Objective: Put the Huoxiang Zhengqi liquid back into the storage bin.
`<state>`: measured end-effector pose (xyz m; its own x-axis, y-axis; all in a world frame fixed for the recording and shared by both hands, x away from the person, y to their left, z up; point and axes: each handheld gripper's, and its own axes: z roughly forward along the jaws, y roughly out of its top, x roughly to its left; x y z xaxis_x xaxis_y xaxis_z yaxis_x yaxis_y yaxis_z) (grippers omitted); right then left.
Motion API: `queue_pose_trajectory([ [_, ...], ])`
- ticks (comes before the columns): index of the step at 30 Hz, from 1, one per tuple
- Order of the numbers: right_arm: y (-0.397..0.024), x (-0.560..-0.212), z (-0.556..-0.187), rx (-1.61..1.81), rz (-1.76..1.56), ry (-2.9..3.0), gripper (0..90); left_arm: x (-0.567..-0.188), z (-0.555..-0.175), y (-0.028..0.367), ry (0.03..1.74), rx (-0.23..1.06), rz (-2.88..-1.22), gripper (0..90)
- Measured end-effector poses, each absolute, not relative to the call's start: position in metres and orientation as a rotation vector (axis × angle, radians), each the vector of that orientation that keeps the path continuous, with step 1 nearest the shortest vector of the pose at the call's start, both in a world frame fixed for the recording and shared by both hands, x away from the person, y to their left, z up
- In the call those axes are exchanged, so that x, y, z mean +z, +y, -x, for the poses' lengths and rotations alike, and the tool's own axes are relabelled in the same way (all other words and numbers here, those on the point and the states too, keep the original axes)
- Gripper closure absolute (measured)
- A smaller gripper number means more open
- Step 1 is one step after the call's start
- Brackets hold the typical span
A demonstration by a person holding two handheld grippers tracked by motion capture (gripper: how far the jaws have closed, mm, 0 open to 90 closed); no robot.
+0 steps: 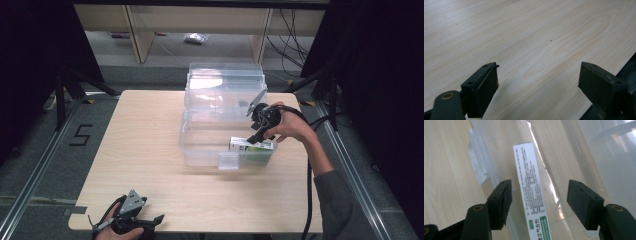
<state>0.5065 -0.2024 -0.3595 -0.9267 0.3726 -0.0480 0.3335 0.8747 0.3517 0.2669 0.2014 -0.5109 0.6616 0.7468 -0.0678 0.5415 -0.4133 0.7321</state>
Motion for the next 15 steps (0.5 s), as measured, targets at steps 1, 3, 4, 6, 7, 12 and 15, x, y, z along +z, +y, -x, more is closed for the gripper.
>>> queue_pose_trajectory([
  [1,-0.203,-0.357,-0.503,0.574,-0.581,2.897,37.8,-0.511,-0.267,0.201,0.992,0.349,-2.120,15.5],
  [3,-0.204,-0.355,-0.500,0.622,-0.607,2.878,38.2,-0.511,-0.267,0.201,0.991,0.348,-2.123,15.5],
  [4,-0.204,-0.355,-0.500,0.622,-0.607,2.878,38.2,-0.511,-0.267,0.201,0.991,0.348,-2.123,15.4],
  [6,-0.206,-0.356,-0.494,0.641,-0.653,2.842,37.5,-0.511,-0.267,0.201,0.993,0.348,-2.123,15.5],
  [7,-0.206,-0.356,-0.494,0.641,-0.653,2.842,36.4,-0.511,-0.267,0.201,0.992,0.349,-2.120,15.5],
  [12,-0.211,-0.358,-0.485,0.700,-0.735,2.795,34.5,-0.511,-0.267,0.201,0.994,0.350,-2.120,15.5],
  [15,-0.215,-0.359,-0.480,0.759,-0.718,2.744,34.6,-0.511,-0.267,0.202,0.998,0.350,-2.121,15.5],
])
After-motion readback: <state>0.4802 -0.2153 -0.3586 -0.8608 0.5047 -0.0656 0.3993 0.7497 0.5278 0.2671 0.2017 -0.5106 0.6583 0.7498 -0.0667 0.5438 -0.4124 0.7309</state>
